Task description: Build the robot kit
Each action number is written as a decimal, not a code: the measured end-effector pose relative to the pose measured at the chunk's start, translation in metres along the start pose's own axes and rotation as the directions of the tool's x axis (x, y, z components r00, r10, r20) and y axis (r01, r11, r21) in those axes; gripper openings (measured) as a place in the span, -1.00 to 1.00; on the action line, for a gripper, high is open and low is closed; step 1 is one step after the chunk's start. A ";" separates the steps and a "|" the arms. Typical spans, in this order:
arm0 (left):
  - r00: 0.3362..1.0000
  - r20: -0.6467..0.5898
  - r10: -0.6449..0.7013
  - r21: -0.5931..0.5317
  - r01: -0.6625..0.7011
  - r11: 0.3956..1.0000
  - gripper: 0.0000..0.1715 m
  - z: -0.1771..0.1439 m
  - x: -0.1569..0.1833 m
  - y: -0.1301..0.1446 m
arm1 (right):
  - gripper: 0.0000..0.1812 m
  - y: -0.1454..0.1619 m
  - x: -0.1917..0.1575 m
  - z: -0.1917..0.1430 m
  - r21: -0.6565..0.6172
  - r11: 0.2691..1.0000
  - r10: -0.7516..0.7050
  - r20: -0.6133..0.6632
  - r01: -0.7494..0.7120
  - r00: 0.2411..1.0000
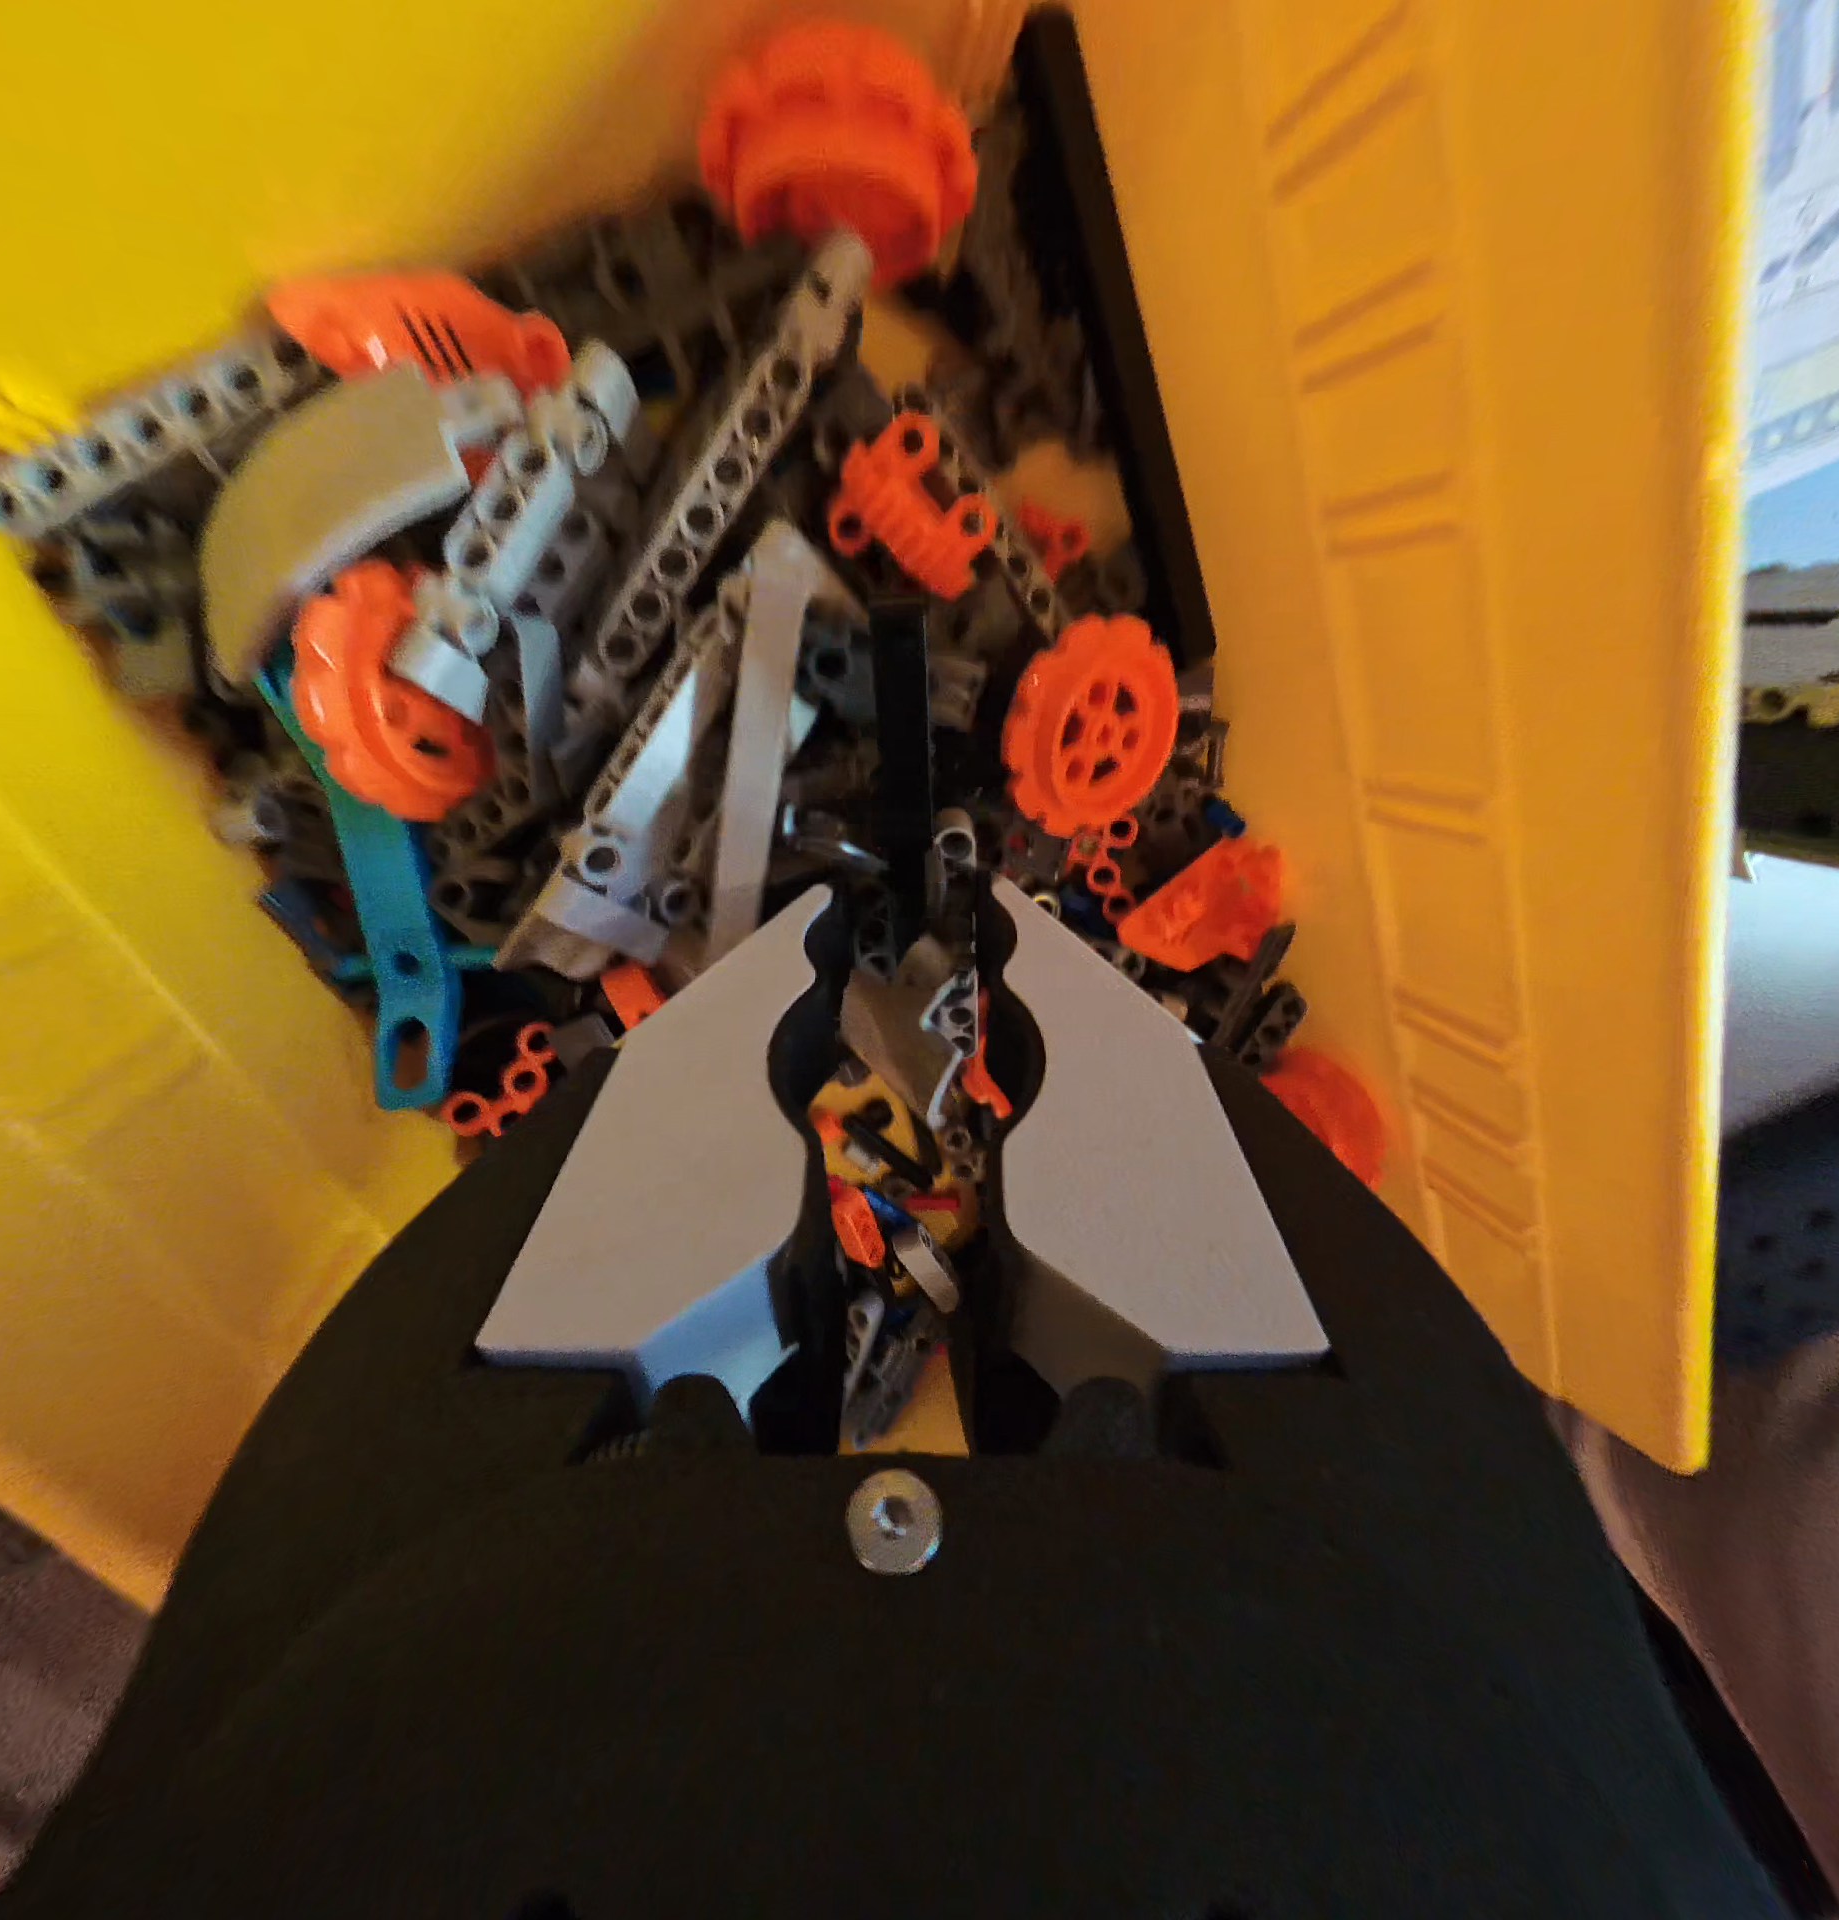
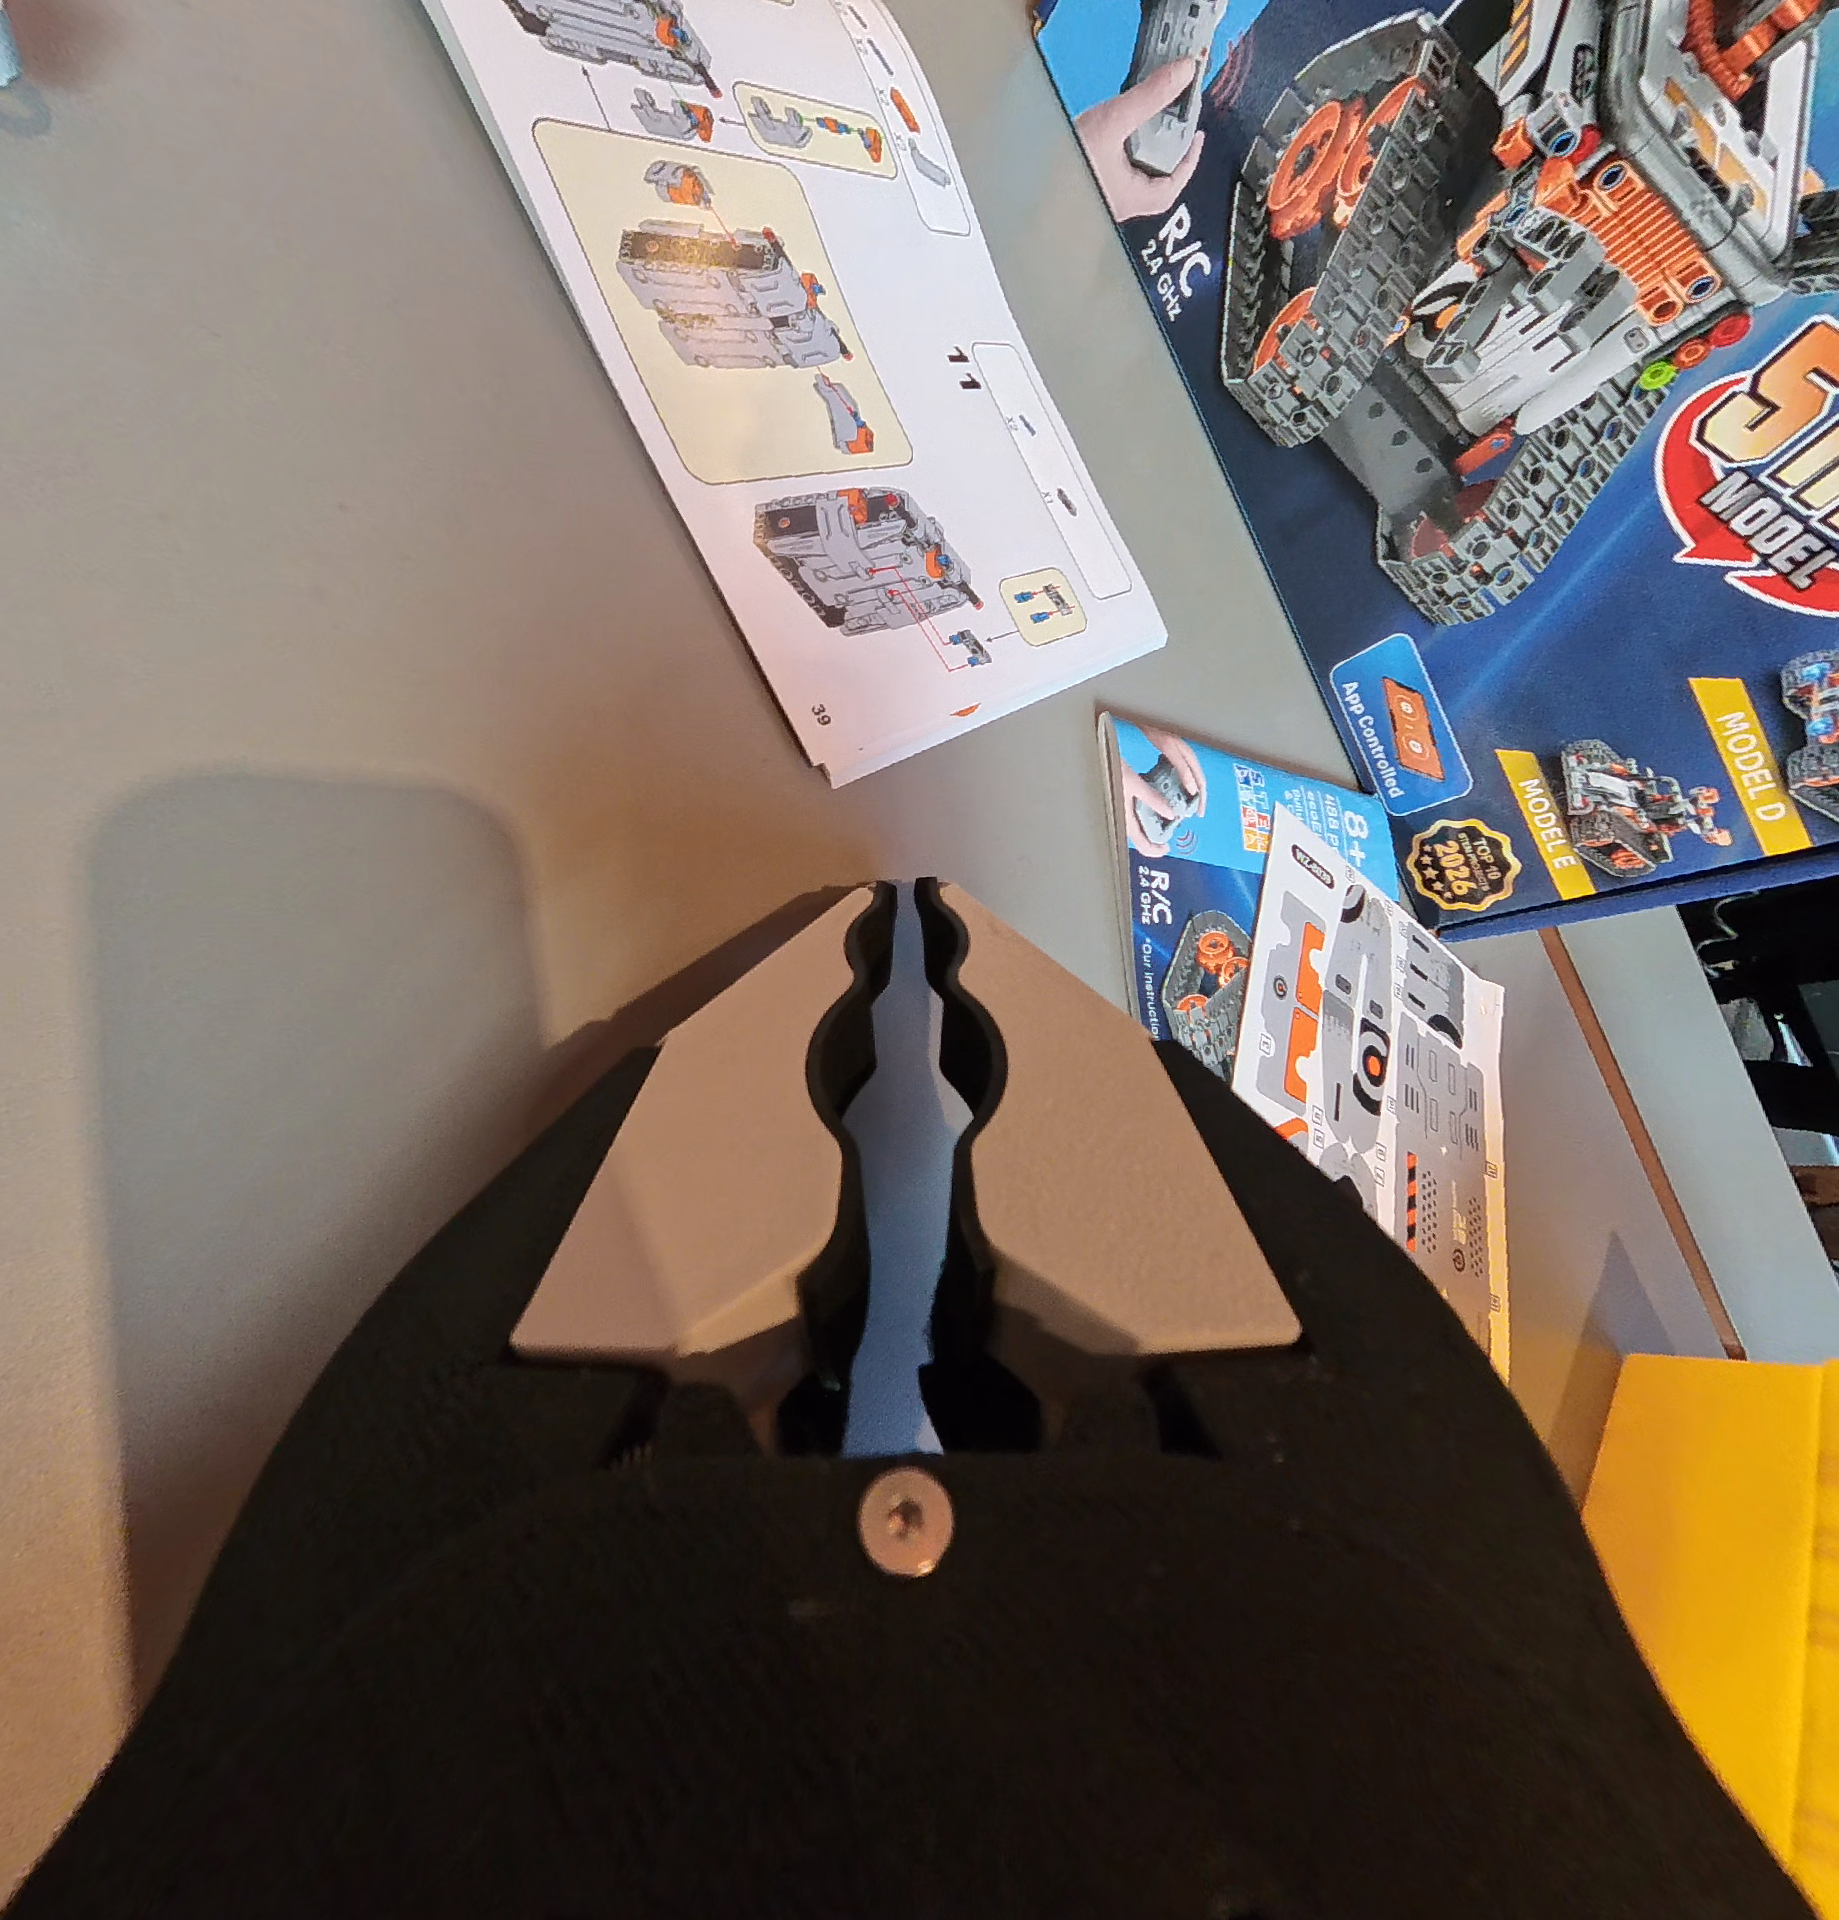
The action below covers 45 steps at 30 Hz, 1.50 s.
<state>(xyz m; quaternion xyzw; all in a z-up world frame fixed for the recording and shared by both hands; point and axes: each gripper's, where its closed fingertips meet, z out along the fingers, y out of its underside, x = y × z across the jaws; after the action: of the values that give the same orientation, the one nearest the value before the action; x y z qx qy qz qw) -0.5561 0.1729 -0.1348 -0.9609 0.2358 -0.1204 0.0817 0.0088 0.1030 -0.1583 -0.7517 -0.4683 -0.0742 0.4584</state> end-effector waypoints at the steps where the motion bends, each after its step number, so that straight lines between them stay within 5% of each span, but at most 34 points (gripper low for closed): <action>1: 1.000 0.009 0.013 0.039 -0.014 0.999 -0.75 -0.002 0.000 -0.008 | -0.96 0.000 0.000 0.000 0.000 1.000 0.000 0.000 0.000 1.000; 3: 0.999 -0.011 0.040 0.103 -0.039 0.994 -0.75 -0.007 0.007 -0.017 | -0.96 0.000 0.000 0.000 -0.001 1.000 -0.001 -0.002 0.001 1.000; 6: 0.999 -0.007 0.049 0.039 -0.049 0.998 -0.20 -0.014 0.009 0.000 | -0.96 0.001 0.001 0.000 0.002 1.000 0.004 -0.001 -0.004 1.000; 12: 0.977 0.213 -0.015 -0.140 0.046 0.989 -0.37 -0.039 -0.026 0.067 | -0.97 0.001 0.002 0.001 0.005 1.000 0.006 0.003 -0.006 1.000; 17: 0.992 0.127 -0.016 -0.184 0.040 0.982 -0.77 -0.022 -0.017 0.085 | -0.97 0.000 0.002 0.002 0.004 1.000 0.000 0.004 0.000 1.000; 23: 0.978 0.023 -0.208 -0.146 0.209 0.967 -0.69 -0.002 -0.007 0.073 | -0.97 0.000 0.001 0.001 0.000 1.000 -0.005 -0.001 0.005 1.000; 29: 0.973 0.133 -0.191 -0.131 0.208 0.969 -0.71 -0.004 -0.018 0.071 | -0.97 0.000 0.001 0.001 0.002 1.000 -0.002 0.003 0.002 1.000; 45: 0.963 0.113 -0.243 -0.136 0.257 0.957 -0.91 0.011 -0.021 0.071 | -0.97 0.000 -0.001 0.000 0.004 1.000 -0.005 0.011 0.005 1.000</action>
<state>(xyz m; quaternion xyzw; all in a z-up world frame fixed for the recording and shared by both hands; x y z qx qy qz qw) -0.6025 0.1216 -0.1648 -0.9910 0.1165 -0.0658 0.0047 0.0083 0.1022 -0.1585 -0.7500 -0.4729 -0.0705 0.4569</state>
